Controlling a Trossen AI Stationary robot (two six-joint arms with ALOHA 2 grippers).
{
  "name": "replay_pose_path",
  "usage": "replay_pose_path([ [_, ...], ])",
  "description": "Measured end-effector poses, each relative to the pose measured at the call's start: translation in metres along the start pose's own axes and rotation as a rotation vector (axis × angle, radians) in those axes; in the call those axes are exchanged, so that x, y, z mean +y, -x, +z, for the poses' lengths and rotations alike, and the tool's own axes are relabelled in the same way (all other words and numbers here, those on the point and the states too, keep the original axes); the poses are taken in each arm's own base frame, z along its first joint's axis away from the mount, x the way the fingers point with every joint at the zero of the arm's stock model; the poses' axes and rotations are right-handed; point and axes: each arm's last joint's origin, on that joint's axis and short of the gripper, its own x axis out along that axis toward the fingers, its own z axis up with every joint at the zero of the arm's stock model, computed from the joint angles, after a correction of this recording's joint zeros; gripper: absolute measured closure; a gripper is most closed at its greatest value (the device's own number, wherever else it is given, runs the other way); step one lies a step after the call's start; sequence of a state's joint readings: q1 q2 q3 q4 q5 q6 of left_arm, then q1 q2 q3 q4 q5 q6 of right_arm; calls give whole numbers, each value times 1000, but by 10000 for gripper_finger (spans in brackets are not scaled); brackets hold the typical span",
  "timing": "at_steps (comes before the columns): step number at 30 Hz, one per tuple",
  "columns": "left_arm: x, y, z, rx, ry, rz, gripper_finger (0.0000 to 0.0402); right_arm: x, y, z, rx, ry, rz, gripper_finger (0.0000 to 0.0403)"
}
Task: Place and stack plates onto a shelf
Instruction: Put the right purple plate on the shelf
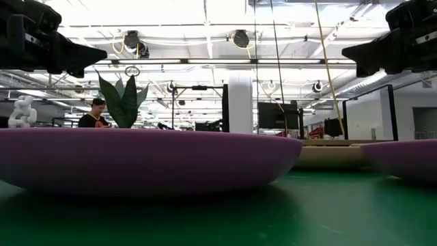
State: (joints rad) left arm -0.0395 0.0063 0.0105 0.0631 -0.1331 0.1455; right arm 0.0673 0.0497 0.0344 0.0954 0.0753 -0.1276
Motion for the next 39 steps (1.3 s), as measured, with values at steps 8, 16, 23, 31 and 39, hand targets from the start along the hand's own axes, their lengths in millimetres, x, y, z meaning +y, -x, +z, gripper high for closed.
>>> replay_pose_path([
  [8, 0, 0, 0, 0, 2, 0, 398, -3, -8, 28, 50, -82, 10, 403],
  [16, 0, 0, 0, -1, -7, 0, 398, -7, -38, 87, 134, -73, 63, 403],
  [23, 0, 0, 0, -3, -3, 0, 398, -11, -78, 133, 183, -27, 40, 403],
  [31, 0, 0, 0, -3, -3, 0, 398, -14, -117, 155, 416, 35, -61, 403],
  [39, 0, 0, 0, -2, -1, 0, 398, -11, -134, 156, 646, -55, -59, 403],
])
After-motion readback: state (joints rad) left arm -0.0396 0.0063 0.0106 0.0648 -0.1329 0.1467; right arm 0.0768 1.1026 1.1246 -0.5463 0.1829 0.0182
